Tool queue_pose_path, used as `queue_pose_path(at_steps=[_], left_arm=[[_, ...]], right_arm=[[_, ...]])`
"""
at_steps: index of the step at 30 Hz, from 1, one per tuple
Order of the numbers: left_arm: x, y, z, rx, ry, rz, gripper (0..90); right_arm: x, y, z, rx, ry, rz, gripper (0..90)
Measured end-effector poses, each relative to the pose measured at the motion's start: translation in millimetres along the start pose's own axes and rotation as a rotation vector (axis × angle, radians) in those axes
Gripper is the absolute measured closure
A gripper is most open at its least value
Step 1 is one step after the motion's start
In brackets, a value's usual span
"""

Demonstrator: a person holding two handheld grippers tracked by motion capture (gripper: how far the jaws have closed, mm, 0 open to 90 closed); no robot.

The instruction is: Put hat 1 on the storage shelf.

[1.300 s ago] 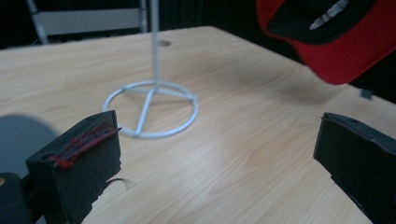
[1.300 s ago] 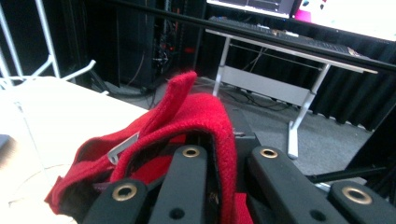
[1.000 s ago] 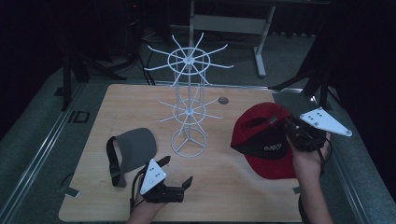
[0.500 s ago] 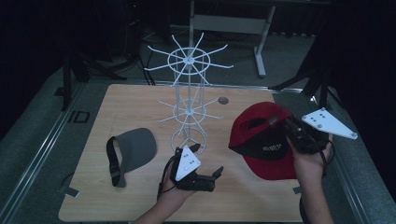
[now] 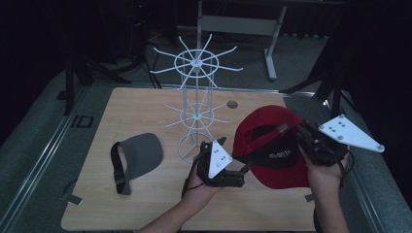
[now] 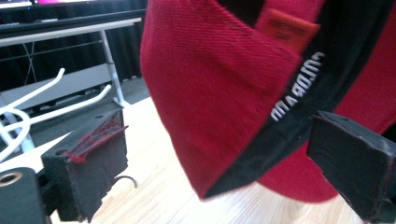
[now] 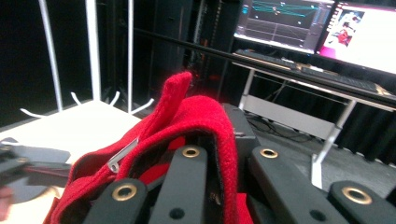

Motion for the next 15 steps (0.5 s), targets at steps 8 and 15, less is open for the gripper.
queue_pose_path(at_steps=[8,15], left_arm=[[-13.2,4.1,-9.9,-0.066,-0.018,-0.007,8.5],[-32.0,2.1,-17.6,-0.132,-0.026,-0.011,26.8]], right_arm=[[-10.6,-9.7,7.7,-0.04,0.022,0.017,87.5],[-9.2,-13.4,11.8,-0.064,0.024,0.017,87.6]])
Point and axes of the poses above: each handheld gripper's, and its own axes: z roughly backward along the jaws, x roughly out of its underside, y roughly to its right, the point moved 1 cm from there along -z, roughly forward along the jaws, and after that the axes turned 14 degrees about -x, right-handed, at the moved point
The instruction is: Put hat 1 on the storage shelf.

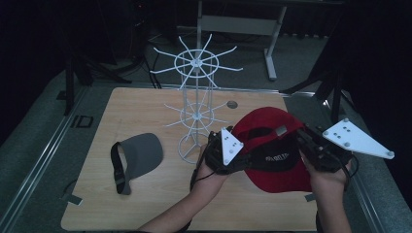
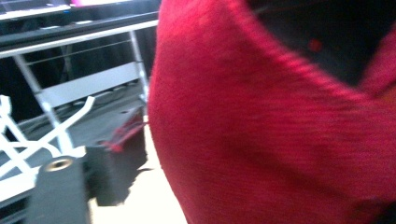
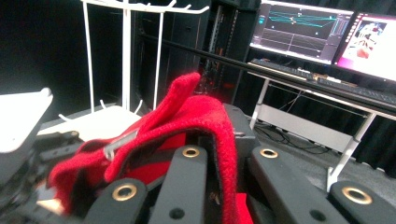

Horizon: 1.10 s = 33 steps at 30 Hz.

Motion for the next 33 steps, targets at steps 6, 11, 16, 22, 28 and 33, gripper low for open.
queue_pose_path(at_steps=[6,11,16,22,28,33], left_arm=[[-11.2,-7.1,-2.3,-0.045,-0.007,0.03,68.0],[-16.7,-7.7,-4.5,-0.046,-0.003,0.014,89.2],[-26.3,-3.7,-5.3,-0.023,0.01,-0.009,90.0],[-43.3,3.9,-6.1,-0.011,0.03,-0.07,90.0],[-54.2,4.5,-5.2,-0.029,0.068,-0.11,90.0],[-59.9,3.2,-4.2,-0.031,0.08,-0.114,90.0]], right_arm=[[6.0,-0.4,5.4,0.004,-0.009,0.0,87.5],[13.4,-0.4,9.8,0.008,-0.011,-0.017,87.5],[29.3,-1.8,16.3,0.017,-0.01,-0.054,87.5],[56.4,-3.2,17.7,-0.001,-0.038,-0.114,87.4],[71.5,-6.0,17.4,-0.015,-0.051,-0.148,87.0],[76.7,-10.7,15.6,-0.036,-0.048,-0.149,85.7]])
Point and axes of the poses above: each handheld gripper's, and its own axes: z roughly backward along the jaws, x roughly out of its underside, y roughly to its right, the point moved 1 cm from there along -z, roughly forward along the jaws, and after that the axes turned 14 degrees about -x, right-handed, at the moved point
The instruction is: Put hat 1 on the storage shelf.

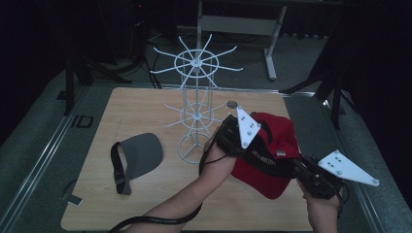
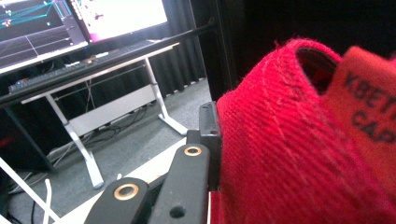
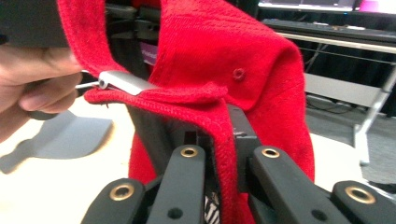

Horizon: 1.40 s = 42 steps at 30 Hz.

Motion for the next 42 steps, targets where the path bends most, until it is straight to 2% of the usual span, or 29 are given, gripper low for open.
queue_pose_path(at_steps=[1,3,10,12,14,17,19,21,22,24,25,27,28,29,31,32,34,35,36,37,38,39,40,41,42], left_arm=[[-1.0,-0.4,0.5,0.001,0.006,0.0,90.0],[-3.1,-1.4,1.7,0.004,0.013,-0.004,90.0],[-11.1,-2.3,8.2,0.018,0.055,-0.025,90.0],[-13.0,-2.0,10.3,0.016,0.072,-0.047,90.0],[-13.9,-2.7,11.0,0.012,0.079,-0.045,90.0],[-13.8,-3.5,13.2,0.057,0.125,-0.056,90.0],[-14.3,-2.0,16.2,0.076,0.159,-0.085,90.0],[-14.7,-0.9,18.5,0.125,0.19,-0.093,90.0],[-14.9,-0.5,19.1,0.125,0.197,-0.107,90.0],[-13.8,-1.9,20.4,0.197,0.235,-0.107,90.0],[-12.8,-2.7,21.2,0.192,0.241,-0.117,90.0],[-9.7,-7.4,21.0,0.266,0.259,-0.091,90.0],[-9.7,-7.4,21.0,0.266,0.259,-0.091,90.0],[-3.1,-14.4,20.3,0.349,0.288,-0.066,90.0],[2.0,-19.5,19.5,0.388,0.299,-0.059,90.0],[5.2,-22.6,18.9,0.443,0.314,-0.04,90.0],[10.3,-26.6,18.9,0.448,0.319,-0.043,90.0],[13.3,-29.6,18.8,0.486,0.326,-0.034,90.0],[14.8,-30.8,19.2,0.483,0.329,-0.04,90.0],[16.3,-32.6,19.2,0.484,0.323,-0.041,90.0],[17.7,-34.9,19.3,0.507,0.32,-0.03,90.0],[18.7,-36.9,19.5,0.513,0.315,-0.026,90.0],[19.3,-39.6,18.7,0.541,0.305,-0.013,90.0],[20.1,-43.1,17.4,0.602,0.297,0.031,90.0],[20.7,-45.6,16.6,0.615,0.294,0.05,90.0]], right_arm=[[1.0,-0.7,-0.3,-0.007,-0.002,-0.007,84.1],[3.4,-3.6,-0.2,-0.021,-0.004,-0.003,72.9],[17.1,-15.3,4.2,-0.087,-0.05,0.024,52.9],[20.9,-22.1,7.3,-0.114,-0.066,0.05,49.6],[23.4,-25.6,11.2,-0.151,-0.067,0.052,47.3],[24.7,-25.9,20.1,-0.189,-0.06,0.057,46.0],[23.1,-21.6,30.1,-0.202,-0.03,0.051,47.0],[20.1,-16.7,39.4,-0.2,-0.011,0.055,47.1],[18.5,-14.4,43.4,-0.184,-0.008,0.063,47.8],[15.4,-9.9,49.3,-0.156,-0.011,0.083,48.3],[13.1,-6.8,53.1,-0.139,-0.006,0.086,48.6],[9.8,-3.7,58.3,-0.13,0.009,0.091,48.7],[8.7,-2.9,60.1,-0.127,0.014,0.091,48.6],[7.2,-1.7,62.5,-0.131,0.021,0.096,48.5],[5.0,-1.3,65.4,-0.132,0.026,0.111,48.5],[4.3,-1.5,65.8,-0.139,0.029,0.111,48.5],[3.2,-3.0,65.3,-0.177,0.035,0.117,48.5],[2.9,-3.5,64.9,-0.187,0.032,0.117,48.5],[2.6,-4.5,64.2,-0.2,0.034,0.122,48.6],[2.5,-5.4,63.5,-0.203,0.028,0.128,48.6],[2.5,-6.7,62.5,-0.208,0.02,0.134,48.7],[2.3,-8.1,61.4,-0.213,0.018,0.139,48.7],[2.1,-9.7,59.9,-0.225,0.017,0.143,48.7],[1.9,-11.9,57.7,-0.235,0.011,0.153,48.6],[1.0,-15.6,54.0,-0.24,-0.001,0.169,48.5]])
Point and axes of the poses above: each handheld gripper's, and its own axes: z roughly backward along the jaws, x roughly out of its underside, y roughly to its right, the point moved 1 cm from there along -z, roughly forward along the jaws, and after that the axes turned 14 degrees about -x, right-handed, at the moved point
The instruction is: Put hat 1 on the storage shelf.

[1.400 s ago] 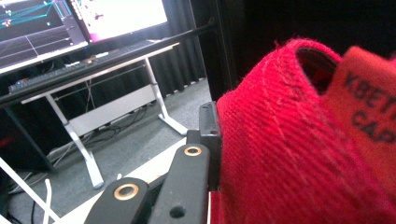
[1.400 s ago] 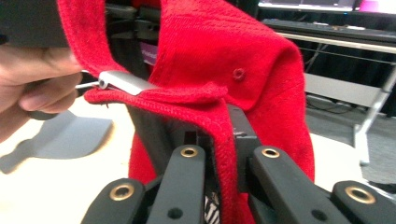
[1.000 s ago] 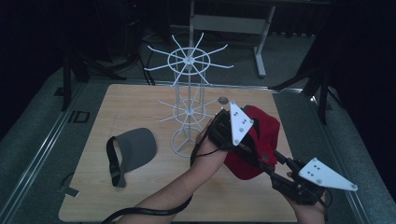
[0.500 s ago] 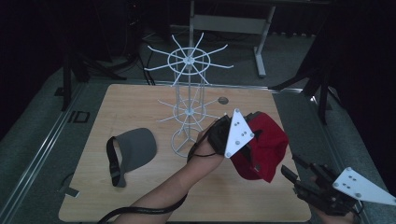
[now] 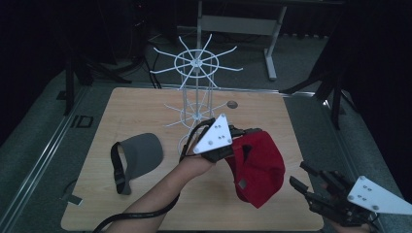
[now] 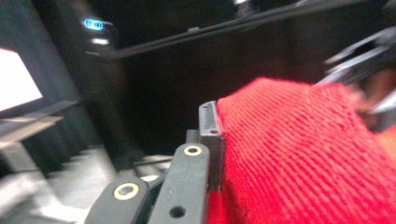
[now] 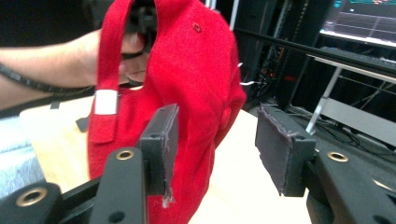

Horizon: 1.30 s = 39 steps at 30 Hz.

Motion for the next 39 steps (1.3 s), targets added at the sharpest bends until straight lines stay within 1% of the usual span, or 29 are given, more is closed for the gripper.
queue_pose_path(at_steps=[1,2,3,5,6,7,10,12,15,17,18,19,20,21,23,24,26,27,29,31,32,34,36,37,39], left_arm=[[0.3,-2.4,0.5,0.026,0.002,0.019,90.0],[0.5,-5.0,1.4,0.051,0.004,0.029,90.0],[0.3,-6.4,2.0,0.031,-0.008,0.014,90.0],[0.5,-8.2,3.4,0.047,-0.012,0.016,90.0],[0.4,-8.7,3.5,0.048,-0.02,0.017,90.0],[0.3,-8.4,3.9,0.057,-0.022,0.016,90.0],[-0.4,-5.8,4.2,0.069,-0.027,0.002,90.0],[-0.4,-4.9,4.0,0.067,-0.036,0.002,90.0],[0.0,-5.3,4.3,0.076,-0.036,0.008,90.0],[-0.1,-4.7,4.2,0.071,-0.044,0.0,90.0],[0.0,-5.0,3.9,0.073,-0.048,0.004,90.0],[0.3,-5.2,3.6,0.07,-0.051,0.004,90.0],[0.6,-5.4,3.5,0.063,-0.058,-0.01,90.0],[1.2,-5.0,3.5,0.058,-0.059,-0.012,90.0],[3.2,-5.9,3.5,0.052,-0.06,-0.024,90.0],[4.7,-6.9,3.6,0.051,-0.059,-0.022,89.9],[7.5,-9.3,3.1,0.055,-0.058,-0.011,89.7],[9.3,-9.8,3.2,0.061,-0.057,-0.014,89.7],[11.9,-9.6,2.8,0.057,-0.066,-0.026,89.6],[13.0,-8.1,3.2,0.059,-0.065,-0.035,89.5],[12.8,-7.3,3.7,0.053,-0.066,-0.045,89.5],[12.0,-5.6,5.0,0.053,-0.056,-0.046,89.2],[10.8,-5.2,6.8,0.051,-0.048,-0.059,87.8],[10.3,-5.0,7.4,0.047,-0.046,-0.059,84.2],[8.8,-4.5,9.9,0.022,-0.059,-0.074,74.4]], right_arm=[[-1.7,-2.1,-3.8,-0.005,-0.012,0.016,48.3],[-3.3,-3.9,-6.8,-0.011,-0.016,0.029,48.0],[-5.6,-6.5,-10.3,-0.018,-0.02,0.054,48.0],[-11.5,-10.8,-18.6,-0.026,-0.033,0.095,48.4],[-13.4,-12.3,-23.1,-0.026,-0.045,0.117,48.7],[-14.8,-13.4,-28.2,-0.029,-0.062,0.135,48.7],[-17.1,-15.3,-41.6,-0.017,-0.102,0.179,49.2],[-18.5,-15.3,-46.6,-0.001,-0.117,0.199,50.5],[-20.7,-14.8,-49.5,0.014,-0.131,0.216,56.4],[-21.4,-14.7,-51.3,0.017,-0.153,0.236,69.9],[-21.7,-14.5,-53.1,0.021,-0.173,0.242,72.9],[-21.7,-14.6,-54.6,0.02,-0.183,0.252,77.8],[-21.7,-14.5,-55.7,0.018,-0.188,0.252,82.6],[-22.2,-13.1,-56.4,0.016,-0.186,0.229,85.5],[-22.8,-9.3,-56.0,-0.004,-0.17,0.195,87.2],[-23.6,-6.2,-54.6,-0.019,-0.143,0.158,87.5],[-25.5,-2.5,-50.8,-0.039,-0.1,0.112,87.7],[-26.4,-1.3,-49.4,-0.046,-0.086,0.094,87.8],[-29.1,2.0,-45.3,-0.062,-0.051,0.062,87.9],[-30.9,5.1,-42.7,-0.075,-0.025,0.027,88.0],[-31.4,6.0,-41.9,-0.079,-0.02,0.021,88.0],[-32.3,7.4,-40.2,-0.08,-0.012,0.007,88.1],[-33.2,7.6,-38.7,-0.078,-0.002,-0.004,88.1],[-33.7,7.8,-38.1,-0.076,0.003,-0.009,88.1],[-35.2,7.6,-36.9,-0.074,0.012,-0.009,88.1]])
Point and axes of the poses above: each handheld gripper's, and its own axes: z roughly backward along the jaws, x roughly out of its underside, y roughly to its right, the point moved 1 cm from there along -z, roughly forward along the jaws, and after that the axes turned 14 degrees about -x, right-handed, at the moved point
